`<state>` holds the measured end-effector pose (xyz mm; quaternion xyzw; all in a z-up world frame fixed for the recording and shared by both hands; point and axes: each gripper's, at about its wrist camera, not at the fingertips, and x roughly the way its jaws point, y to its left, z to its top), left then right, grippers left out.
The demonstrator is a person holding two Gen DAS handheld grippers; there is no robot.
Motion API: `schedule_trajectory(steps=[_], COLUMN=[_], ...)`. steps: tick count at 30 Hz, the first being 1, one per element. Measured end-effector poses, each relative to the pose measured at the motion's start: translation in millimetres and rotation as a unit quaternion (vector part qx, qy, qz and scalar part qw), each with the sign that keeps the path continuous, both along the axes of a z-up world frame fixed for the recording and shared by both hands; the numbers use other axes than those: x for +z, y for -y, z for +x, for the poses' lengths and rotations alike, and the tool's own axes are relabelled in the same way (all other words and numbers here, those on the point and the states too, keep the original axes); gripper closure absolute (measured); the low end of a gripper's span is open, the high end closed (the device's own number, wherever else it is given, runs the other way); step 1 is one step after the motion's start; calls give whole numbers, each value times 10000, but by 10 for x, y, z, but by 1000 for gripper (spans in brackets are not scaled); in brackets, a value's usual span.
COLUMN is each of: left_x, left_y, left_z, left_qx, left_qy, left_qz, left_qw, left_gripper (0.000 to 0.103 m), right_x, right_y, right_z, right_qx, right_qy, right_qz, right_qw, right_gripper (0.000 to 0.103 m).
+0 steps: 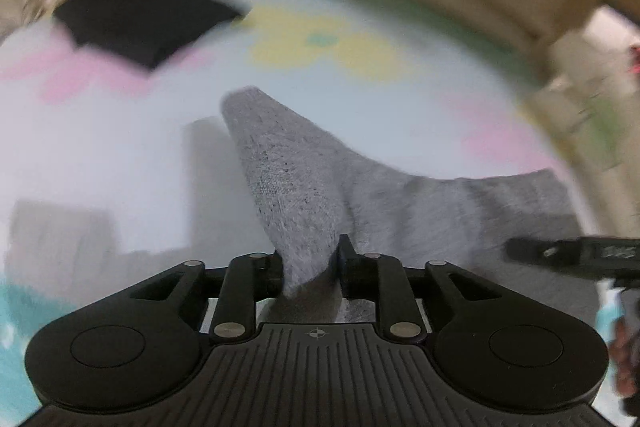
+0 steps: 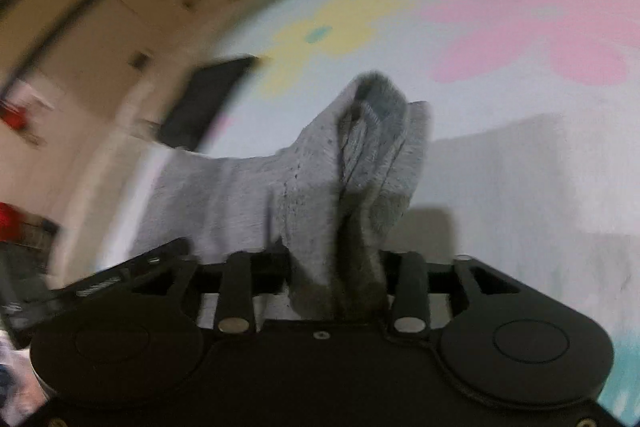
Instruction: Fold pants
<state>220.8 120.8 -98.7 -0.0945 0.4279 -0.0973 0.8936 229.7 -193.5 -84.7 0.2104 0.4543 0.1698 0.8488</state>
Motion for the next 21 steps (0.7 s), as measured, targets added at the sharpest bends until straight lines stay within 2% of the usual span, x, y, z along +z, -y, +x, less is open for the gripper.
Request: schedule_trajectory(steps=[2,4,7,10,13,18,21], left_x=[-150,-154,-33,176,421,939,1075], left_y=[-57,-68,-21,2,54,217,310], left_z=[-16,-38,-50,-158,-369,-854,-1088], left_qx=[44,103,9,229,392,483,403], left_qy=[129,169,217,442,847,1515,1563], left_qz=[-29,-26,232,478,589,871,997], left_qw=[9999,9998,9995,9976,9939,9834,9818], left_gripper=[61,58,59,60,60,60,60], right_x=[-131,-210,-196,-66,186,672,876], right_y=[-100,-150,-175,-133,-52,-135,-244], right_z=[71,54,-1,-68,-190,-619,-893], right_qx=[-121,-75,67,-156,-494,-826,-723], right_qy=[-69,117,243,465,830,1605,1728], right_qz=[-747,-1005,-1130,-1326,-1481,-1909,-1992], right_qw=[9971,9948,9933,9900,9842,9649,9619], right_gripper=[19,12,11,11,8,1,1])
